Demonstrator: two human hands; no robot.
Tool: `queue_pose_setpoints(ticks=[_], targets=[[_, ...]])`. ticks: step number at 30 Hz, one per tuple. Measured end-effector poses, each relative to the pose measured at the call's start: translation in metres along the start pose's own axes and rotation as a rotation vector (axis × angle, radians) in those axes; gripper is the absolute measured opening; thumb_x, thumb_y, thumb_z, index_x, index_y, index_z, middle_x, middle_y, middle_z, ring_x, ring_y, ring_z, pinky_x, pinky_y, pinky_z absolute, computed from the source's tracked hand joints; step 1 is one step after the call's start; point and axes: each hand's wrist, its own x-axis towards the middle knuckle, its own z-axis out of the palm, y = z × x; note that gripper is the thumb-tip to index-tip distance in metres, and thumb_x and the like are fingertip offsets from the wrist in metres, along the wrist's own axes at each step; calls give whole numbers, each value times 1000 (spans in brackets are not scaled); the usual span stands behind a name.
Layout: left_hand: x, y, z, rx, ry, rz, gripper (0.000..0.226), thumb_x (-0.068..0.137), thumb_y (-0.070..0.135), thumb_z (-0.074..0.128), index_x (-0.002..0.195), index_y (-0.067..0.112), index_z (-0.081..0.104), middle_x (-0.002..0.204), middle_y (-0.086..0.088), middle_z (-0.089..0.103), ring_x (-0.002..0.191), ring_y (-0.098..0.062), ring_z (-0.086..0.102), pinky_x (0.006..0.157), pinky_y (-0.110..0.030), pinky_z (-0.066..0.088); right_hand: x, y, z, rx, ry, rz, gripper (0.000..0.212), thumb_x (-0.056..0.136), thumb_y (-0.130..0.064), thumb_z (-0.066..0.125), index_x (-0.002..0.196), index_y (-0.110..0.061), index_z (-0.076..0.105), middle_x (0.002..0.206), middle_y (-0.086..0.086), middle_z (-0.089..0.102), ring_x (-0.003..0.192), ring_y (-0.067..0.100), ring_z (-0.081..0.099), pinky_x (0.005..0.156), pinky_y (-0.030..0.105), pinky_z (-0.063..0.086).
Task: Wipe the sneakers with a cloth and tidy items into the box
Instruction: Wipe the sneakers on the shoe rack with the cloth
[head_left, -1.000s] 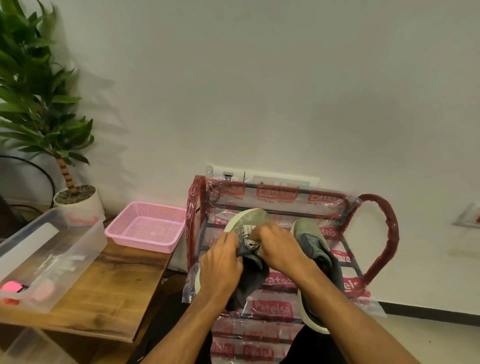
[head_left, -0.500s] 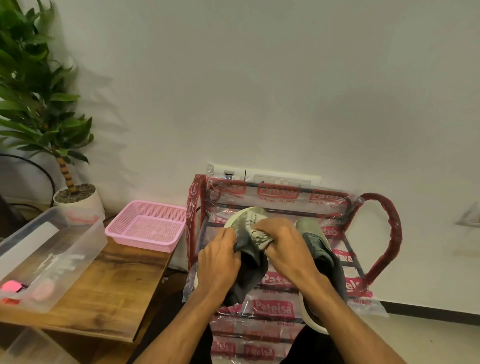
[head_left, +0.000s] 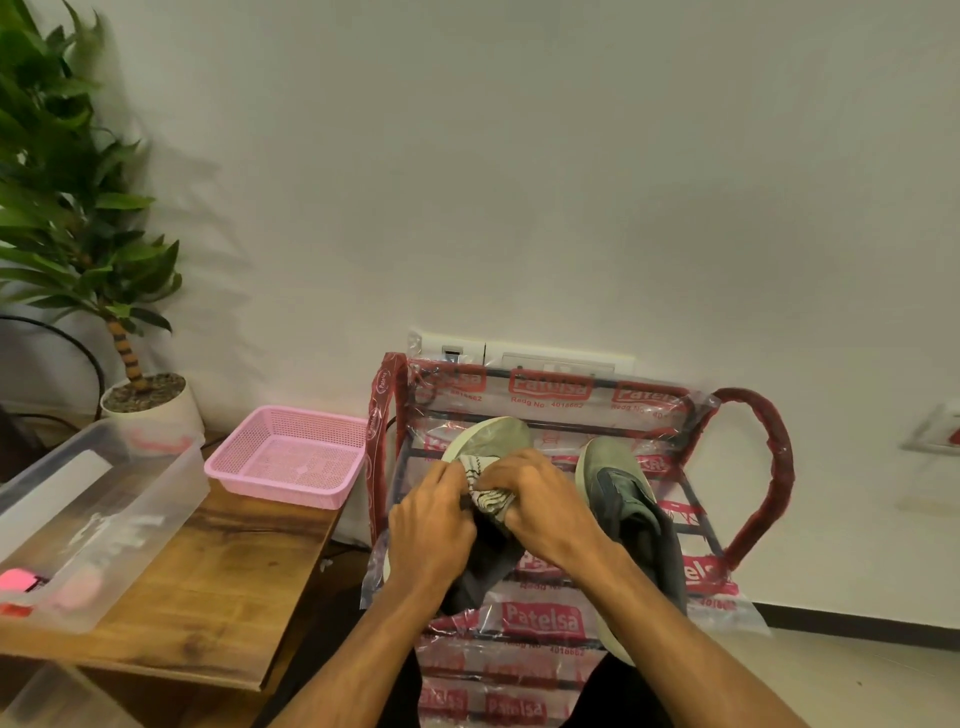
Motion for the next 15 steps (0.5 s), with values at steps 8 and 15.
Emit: queue_pose_setpoints(ticks=[8, 15], targets=[[-2, 0, -5, -4, 20, 82, 48, 65, -6, 70, 77, 25, 35, 72, 10, 42, 58, -9, 30, 50, -11, 6, 30, 30, 24, -276, -126, -55, 37, 87, -7, 61, 121, -17, 66, 127, -5, 63, 120, 21, 48, 91, 40, 49], [-5, 3, -5, 51, -8, 89, 23, 83, 7, 59, 86, 21, 42, 88, 3, 52, 72, -11, 35, 54, -21, 17, 38, 60, 15, -144, -20, 262, 41, 79, 6, 53, 108, -17, 71, 108, 9, 66, 104, 32, 58, 79, 41, 50]])
